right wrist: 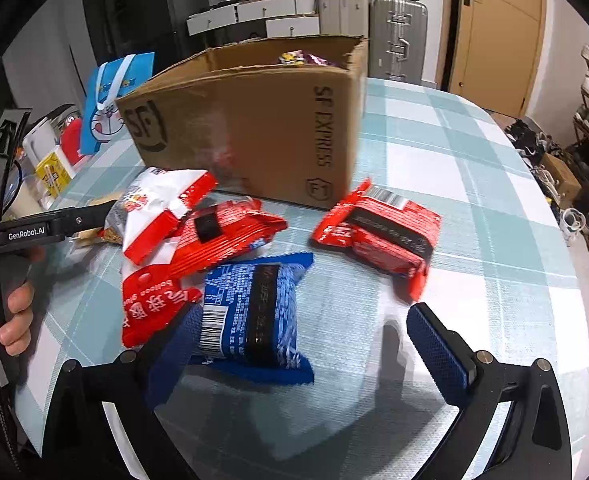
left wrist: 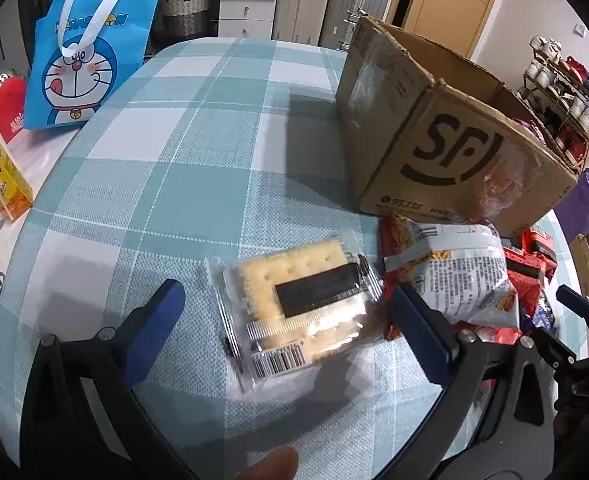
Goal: Organize snacks
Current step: 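Grasp the blue bar with the right tool while the left tool grasps the cracker pack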
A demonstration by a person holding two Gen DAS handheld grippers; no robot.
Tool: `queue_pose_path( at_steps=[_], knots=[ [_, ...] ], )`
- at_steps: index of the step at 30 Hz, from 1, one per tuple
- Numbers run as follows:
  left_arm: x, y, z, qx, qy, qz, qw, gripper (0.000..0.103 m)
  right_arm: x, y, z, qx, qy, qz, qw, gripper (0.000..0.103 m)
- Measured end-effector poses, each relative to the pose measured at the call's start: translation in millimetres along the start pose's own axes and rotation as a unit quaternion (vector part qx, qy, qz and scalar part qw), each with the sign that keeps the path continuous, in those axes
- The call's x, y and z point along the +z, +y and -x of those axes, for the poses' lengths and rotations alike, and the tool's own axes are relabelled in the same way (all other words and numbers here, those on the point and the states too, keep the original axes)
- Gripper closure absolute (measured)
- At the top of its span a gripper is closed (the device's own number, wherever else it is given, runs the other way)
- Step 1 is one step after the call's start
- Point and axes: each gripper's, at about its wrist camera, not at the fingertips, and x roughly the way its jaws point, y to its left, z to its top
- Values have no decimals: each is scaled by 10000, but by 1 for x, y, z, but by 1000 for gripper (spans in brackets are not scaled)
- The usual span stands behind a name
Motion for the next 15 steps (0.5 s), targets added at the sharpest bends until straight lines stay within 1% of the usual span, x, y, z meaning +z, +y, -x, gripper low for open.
queue_pose_path(
  at_steps=[4,8,10,12,15],
  knots=[
    [1,8,-3,270,69,17,9996,1,0,1,1,-68,-18,77,9999,1],
    [-1,21,0,289,63,131,9995,1,0,4,2,-31,-28,159,9999,1],
    [-2,21,2,234,66,144,9996,1,-1,5,2,-8,-34,189,9998,1],
    [-3,16,3,136,84,53,9999,1,-1,6,1,14,-27,203,9998,1],
    [-3,6,-1,138,117,-98,9998,1,-2,8,1,87,-21,233,9997,1]
  ],
)
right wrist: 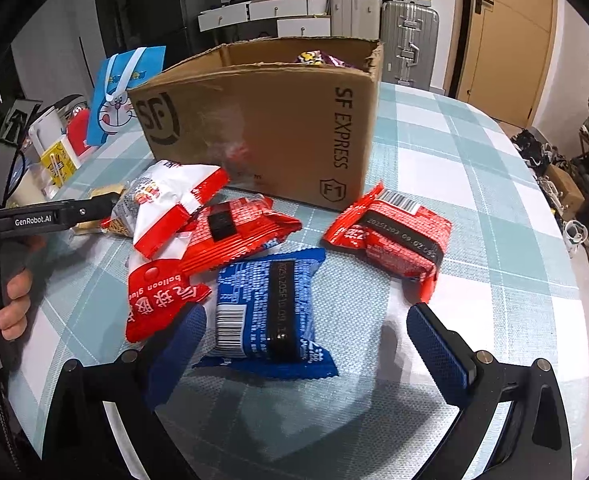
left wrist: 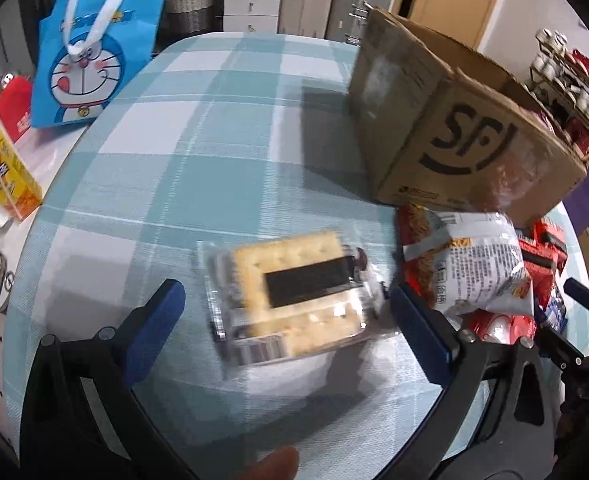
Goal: Organize snacks
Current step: 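Grasp the blue bar with the right tool while the left tool grasps the cracker pack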
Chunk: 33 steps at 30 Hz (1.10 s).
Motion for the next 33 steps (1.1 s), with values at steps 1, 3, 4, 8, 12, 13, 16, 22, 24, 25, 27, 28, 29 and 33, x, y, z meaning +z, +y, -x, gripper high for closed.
queue_pose_path(
  at_steps=[1,3,4,8,12,13,16,22,24,25,27,28,29,33],
  knots=[
    [0,-2,-1,30,2,-24,10000,1,0,1,0,19,-8,11,10000,1],
    [1,-5,-3,74,9,-22,10000,1,0,3,1,69,-26,41,10000,1],
    [1,-5,-4,74,12,-7,10000,1,0,4,1,97,-35,58,9999,1],
    [2,-7,-5,150,72,-72,9998,2,-1,6,3,141,-59,104,9998,1],
    [1,-9,-3,236,51,-175,9996,12,-2,5,2,175,-32,79,9998,7],
    [0,-9,-2,210,33,-182,9996,15,-2,4,1,206,-15,49,9998,11],
    [-3,-9,3,38,-81,-230,9997,30,-2,0,-2,250,32,-24,9997,22],
    [-8,-4,11,-218,-245,-102,9994,42,-1,0,-4,341,44,-28,9994,31],
    [-10,-4,14,-239,-281,-84,9993,42,-1,1,-5,377,49,-13,9993,35],
    [-11,-4,16,-276,-297,-73,9992,42,-2,1,-5,432,55,-17,9991,38],
    [-13,-4,20,-324,-346,-58,9989,42,-2,1,-5,474,50,-22,9989,41],
    [-14,-4,22,-330,-375,-52,9987,42,-2,1,-4,481,49,-25,9988,45],
    [-14,-4,24,-331,-409,-47,9986,42,-3,1,-4,487,48,-26,9988,46],
    [-14,-4,35,-364,-534,-43,9979,42,-4,1,-2,510,16,-45,9987,50]
  ],
)
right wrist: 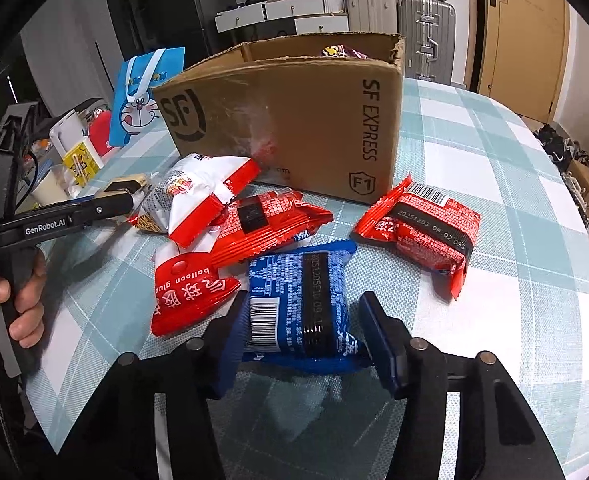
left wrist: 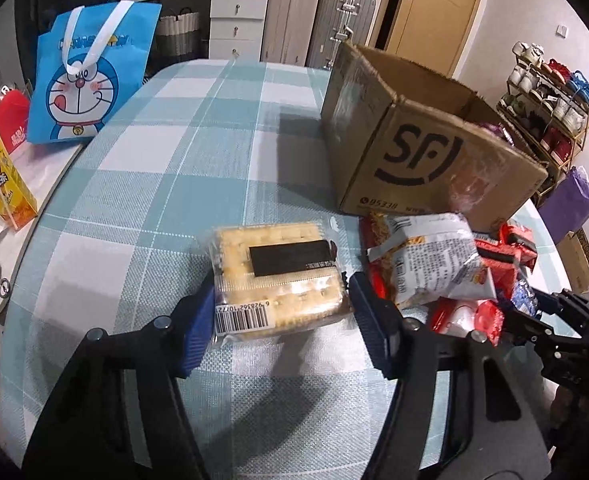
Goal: Organize snacks
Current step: 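Grasp the blue bar with the right tool while the left tool grasps the cracker pack, then lift both packs over the cardboard box and lower them inside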
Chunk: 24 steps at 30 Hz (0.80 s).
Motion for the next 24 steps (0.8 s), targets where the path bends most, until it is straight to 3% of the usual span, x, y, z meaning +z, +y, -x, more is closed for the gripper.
queue_pose_path(
  at_steps=[5,24],
  knots=[
    [4,-2,12,-40,-143,31,9999,42,-2,1,4,42,-52,14,10000,59],
    [15,-22,51,-214,-617,-92,9978,42,-14,-14,38,-58,-454,-227,9987,59]
  ],
)
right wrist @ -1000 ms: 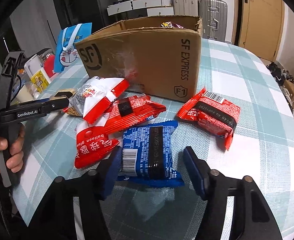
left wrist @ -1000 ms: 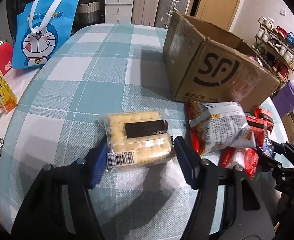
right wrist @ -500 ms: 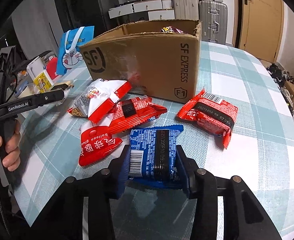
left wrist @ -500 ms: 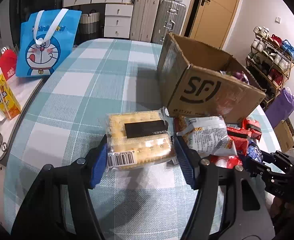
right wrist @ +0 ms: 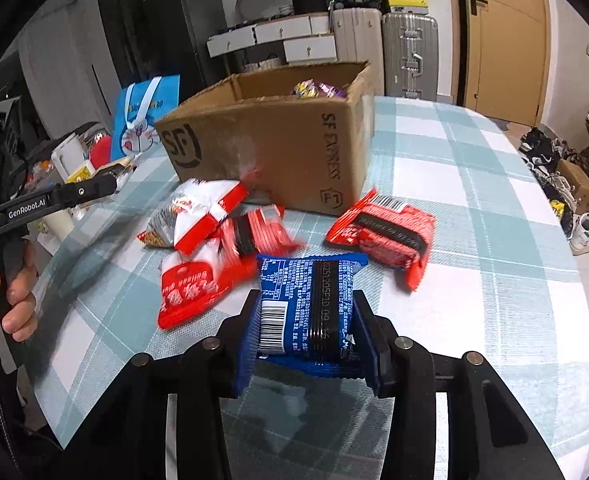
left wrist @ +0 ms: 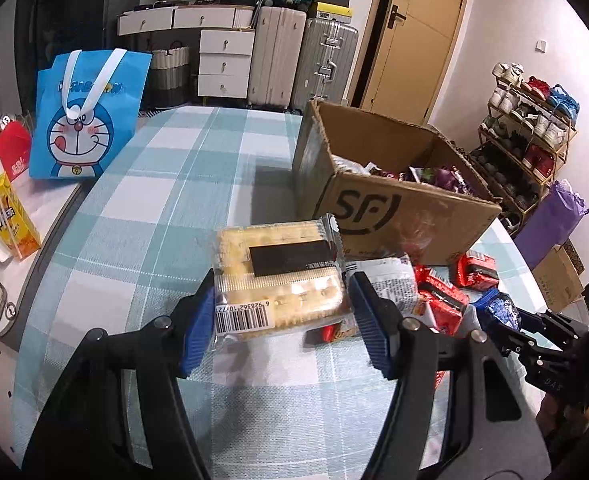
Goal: Organize snacks
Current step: 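Lift both packs over the cardboard box and lower them inside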
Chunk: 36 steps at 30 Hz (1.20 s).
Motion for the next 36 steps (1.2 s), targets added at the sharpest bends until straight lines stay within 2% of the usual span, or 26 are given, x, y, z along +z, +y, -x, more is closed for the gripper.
queue_pose_path(
  at_steps=[11,22,36],
  knots=[
    [8,-12,20,-91,-173,-111,9997,42,6,0,28,22,-441,-107,9990,60],
    [28,-27,44,-174,-447,-314,9984,42,31,3,55,79,-977,-141,9951,60],
    [50,-44,43,-201,-577,-414,9973,42,56,-5,72,187,-1317,-191,9909,60]
  ],
)
